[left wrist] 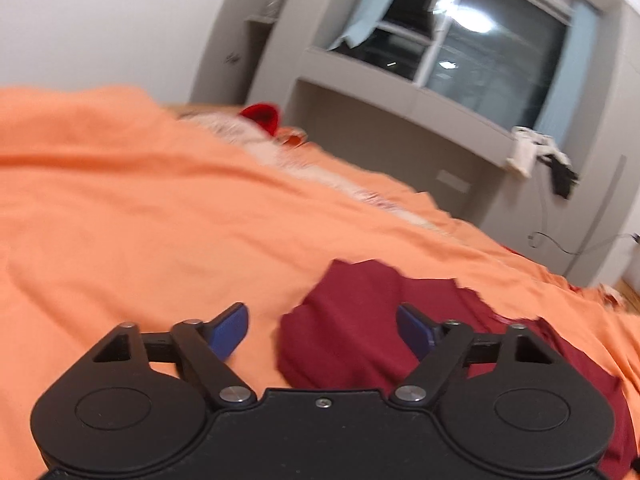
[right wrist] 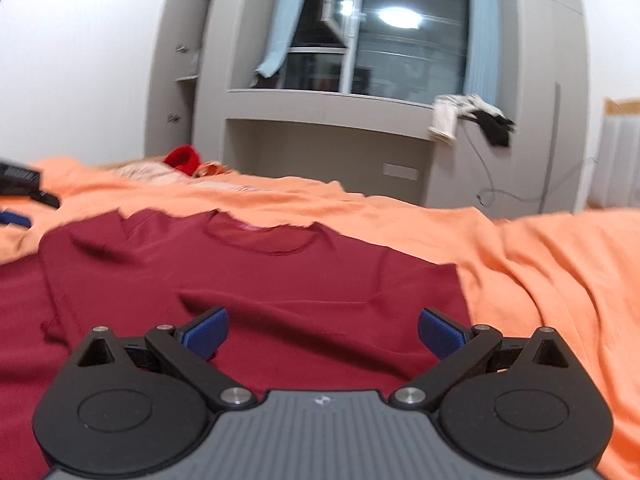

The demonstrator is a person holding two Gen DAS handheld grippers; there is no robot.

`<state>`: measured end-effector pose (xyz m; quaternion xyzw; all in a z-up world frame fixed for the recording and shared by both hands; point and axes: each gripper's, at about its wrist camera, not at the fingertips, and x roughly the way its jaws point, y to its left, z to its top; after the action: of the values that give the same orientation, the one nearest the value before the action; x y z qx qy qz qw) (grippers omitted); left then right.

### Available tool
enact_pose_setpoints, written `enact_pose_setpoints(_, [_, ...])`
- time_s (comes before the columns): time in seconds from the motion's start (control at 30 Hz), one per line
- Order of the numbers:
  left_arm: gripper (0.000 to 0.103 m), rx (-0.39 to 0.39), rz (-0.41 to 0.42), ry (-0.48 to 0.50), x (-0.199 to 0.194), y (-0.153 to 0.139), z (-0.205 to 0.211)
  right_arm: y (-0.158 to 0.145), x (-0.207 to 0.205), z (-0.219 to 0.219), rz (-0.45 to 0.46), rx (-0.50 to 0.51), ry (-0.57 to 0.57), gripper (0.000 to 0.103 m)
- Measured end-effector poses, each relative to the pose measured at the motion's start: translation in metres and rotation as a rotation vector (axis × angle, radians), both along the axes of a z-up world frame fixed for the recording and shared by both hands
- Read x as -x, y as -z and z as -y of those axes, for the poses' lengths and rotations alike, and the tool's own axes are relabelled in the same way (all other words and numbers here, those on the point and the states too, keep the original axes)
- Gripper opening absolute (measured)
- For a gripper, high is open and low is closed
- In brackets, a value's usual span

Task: Fold small clothes
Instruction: 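Grasp the shirt side edge with the left gripper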

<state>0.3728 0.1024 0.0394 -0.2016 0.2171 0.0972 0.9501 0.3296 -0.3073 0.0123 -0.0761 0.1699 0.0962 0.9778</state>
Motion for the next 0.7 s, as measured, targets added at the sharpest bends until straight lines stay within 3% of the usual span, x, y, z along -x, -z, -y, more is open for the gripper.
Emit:
enact_pose_setpoints(0.2, [0.044,0.169,-0.070,-0.039,-0.013,0.018,-0.022,0.009,0.003,-0.026,0.020,0.116,-0.080,0.103])
enact_pose_setpoints(0.23, [0.034,0.183,-0.078,-0.039,-0.014,0.021,-0.024,0.011,0.004,-0.029,0.022,0.135,-0.092,0.103])
enact_pose_setpoints(0.27, [0.022,0.191,-0.087,-0.036,-0.016,0.023,-0.024,0.013,0.005,-0.033,0.025,0.158,-0.104,0.103])
enact_pose_setpoints(0.37, [0.007,0.151,-0.104,-0.040,-0.017,0.025,-0.022,0.020,0.005,-0.044,0.019,0.219,-0.116,0.103])
enact_pose_setpoints(0.53, [0.005,0.038,-0.115,-0.087,-0.017,0.019,-0.015,0.028,0.000,-0.049,-0.012,0.257,-0.122,0.103])
enact_pose_setpoints(0.7, [0.005,0.098,-0.171,-0.115,-0.021,0.028,-0.024,0.030,0.000,-0.045,-0.028,0.248,-0.129,0.103])
